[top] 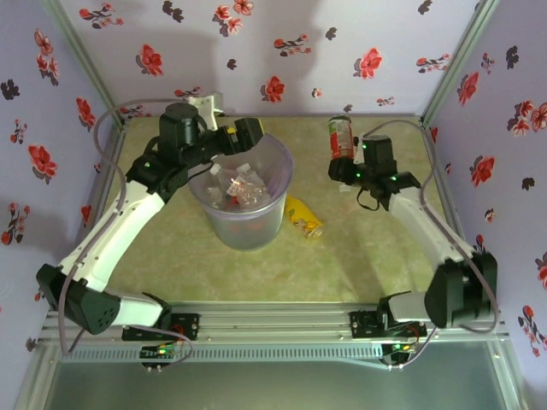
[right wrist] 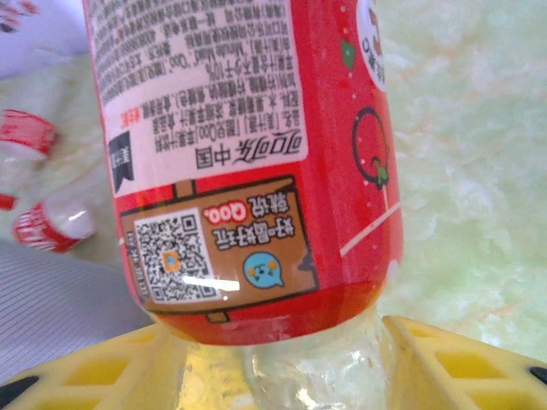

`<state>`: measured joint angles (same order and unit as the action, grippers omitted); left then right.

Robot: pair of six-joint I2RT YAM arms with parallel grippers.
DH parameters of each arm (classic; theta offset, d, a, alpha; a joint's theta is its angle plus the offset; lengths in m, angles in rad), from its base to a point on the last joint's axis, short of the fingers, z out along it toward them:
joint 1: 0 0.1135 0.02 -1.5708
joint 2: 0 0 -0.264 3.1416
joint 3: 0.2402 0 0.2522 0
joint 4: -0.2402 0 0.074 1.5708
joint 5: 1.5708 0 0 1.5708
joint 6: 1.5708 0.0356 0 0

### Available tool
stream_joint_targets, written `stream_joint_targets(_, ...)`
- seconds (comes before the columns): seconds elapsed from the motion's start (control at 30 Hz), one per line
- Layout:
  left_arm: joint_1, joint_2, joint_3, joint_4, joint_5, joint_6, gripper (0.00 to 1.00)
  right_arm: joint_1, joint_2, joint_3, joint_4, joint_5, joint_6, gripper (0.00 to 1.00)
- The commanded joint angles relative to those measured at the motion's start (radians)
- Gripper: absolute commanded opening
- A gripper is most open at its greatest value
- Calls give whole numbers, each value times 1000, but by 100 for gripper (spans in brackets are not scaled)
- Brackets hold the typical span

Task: Put the plastic bottles in the bin

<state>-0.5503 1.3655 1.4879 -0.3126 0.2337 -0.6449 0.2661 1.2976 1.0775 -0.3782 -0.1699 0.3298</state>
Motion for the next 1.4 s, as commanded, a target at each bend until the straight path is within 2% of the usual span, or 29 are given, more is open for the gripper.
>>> stream_joint_targets(0.0,-25,37,81,46,36,1,99,4,-123,-3,-84,-116,-97,47)
stream_joint_targets(0.13,-53,93,138,59,92,-5,99,3,-208,8,-71,-238,-83,47)
stream_joint_targets(0.27,-93,148,194,60,168,5,99,18,-216,30,-31,-323,-42,47)
stream_joint_targets(0.57,-141,244,273,56,214,-18,99,132,-206,58,46,-383,-69,48)
stream_joint_targets(0.8,-148,283,275,103,214,-60,95,169,-220,56,70,-399,-83,48)
stream_joint_targets(1.03,-162,310,287,119,235,-76,84,173,-207,52,111,-404,-84,48)
stream_joint_targets(1.23,-161,310,285,134,235,-84,65,173,-187,48,119,-399,-87,49)
stream_joint_targets(1.33,-160,312,282,153,235,-89,59,173,-181,47,124,-396,-86,52)
stream_joint_targets(1.37,-159,311,280,164,235,-95,58,173,-181,47,121,-395,-87,56)
